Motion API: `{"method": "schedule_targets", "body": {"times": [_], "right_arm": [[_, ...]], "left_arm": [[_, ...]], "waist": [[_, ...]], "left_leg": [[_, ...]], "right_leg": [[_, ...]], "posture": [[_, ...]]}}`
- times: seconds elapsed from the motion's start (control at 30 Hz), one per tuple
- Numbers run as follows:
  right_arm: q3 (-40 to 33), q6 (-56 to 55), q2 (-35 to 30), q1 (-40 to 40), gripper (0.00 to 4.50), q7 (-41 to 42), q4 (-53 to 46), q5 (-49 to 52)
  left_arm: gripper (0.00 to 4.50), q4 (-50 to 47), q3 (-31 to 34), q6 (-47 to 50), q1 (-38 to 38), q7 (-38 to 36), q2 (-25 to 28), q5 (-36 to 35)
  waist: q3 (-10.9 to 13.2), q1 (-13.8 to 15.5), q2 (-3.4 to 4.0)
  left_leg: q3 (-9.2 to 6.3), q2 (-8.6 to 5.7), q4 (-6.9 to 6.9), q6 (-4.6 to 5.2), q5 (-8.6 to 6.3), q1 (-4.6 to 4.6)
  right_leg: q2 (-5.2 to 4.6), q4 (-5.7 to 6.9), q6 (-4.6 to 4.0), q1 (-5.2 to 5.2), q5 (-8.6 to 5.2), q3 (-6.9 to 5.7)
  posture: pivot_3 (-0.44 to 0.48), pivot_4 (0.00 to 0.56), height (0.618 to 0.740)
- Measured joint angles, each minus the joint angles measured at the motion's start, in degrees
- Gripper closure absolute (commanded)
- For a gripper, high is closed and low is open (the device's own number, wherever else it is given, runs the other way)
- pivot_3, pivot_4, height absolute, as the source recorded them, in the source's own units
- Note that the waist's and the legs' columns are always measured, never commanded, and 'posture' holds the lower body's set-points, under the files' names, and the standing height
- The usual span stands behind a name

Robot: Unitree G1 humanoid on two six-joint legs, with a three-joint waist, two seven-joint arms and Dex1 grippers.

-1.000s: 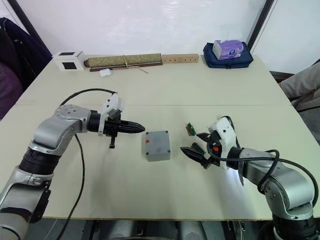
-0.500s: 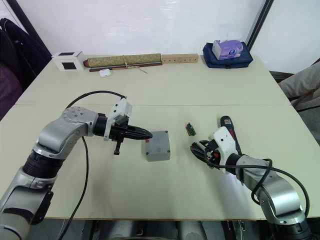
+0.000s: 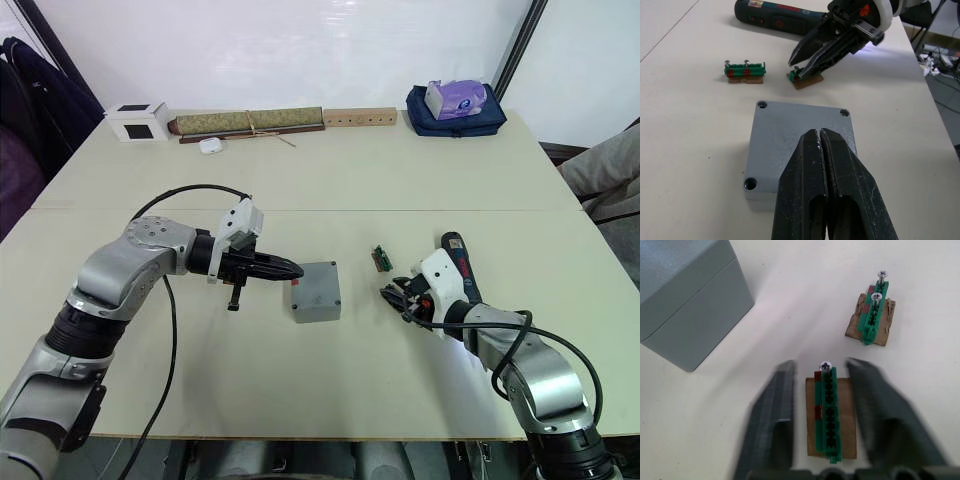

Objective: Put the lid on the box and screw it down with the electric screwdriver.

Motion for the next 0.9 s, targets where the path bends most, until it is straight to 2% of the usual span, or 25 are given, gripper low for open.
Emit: {"method": "schedule_targets", "body": {"times": [0.6, 0.73, 0.9], "right_arm": [[-0.41, -1.66, -1.54, 0.2, 4.46, 1.51, -1.31, -1.88], [-1.42, 0.76, -2.56, -2.11, 4.46, 1.59, -3.62, -0.72], [-2.28, 3.87, -2.18, -8.72, 4.46, 1.5, -6.04, 2.2]], "left_arm": [[4.5, 2.56, 0.65, -0.57, 0.19, 0.18, 0.26, -0.01], [4.5, 5.64, 0.72, -2.47, -0.52, 0.07, 1.07, 0.37], [4.5, 9.77, 0.88, -4.96, -1.23, 0.34, 2.38, 2.01]], "waist": [[0.0, -0.02, 0.0], [0.0, -0.06, 0.0], [0.0, -0.05, 0.0]], "left_leg": [[0.0, 0.0, 0.0, 0.0, 0.0, 0.0], [0.0, 0.0, 0.0, 0.0, 0.0, 0.0], [-0.01, 0.01, 0.0, 0.0, 0.0, 0.0]], "right_leg": [[0.0, 0.0, 0.0, 0.0, 0.0, 0.0], [0.0, 0.0, 0.0, 0.0, 0.0, 0.0], [0.01, 0.01, 0.0, -0.02, 0.0, -0.01]], "posture": [[0.0, 0.15, 0.74], [0.0, 0.15, 0.74], [0.0, 0.15, 0.74]]}}
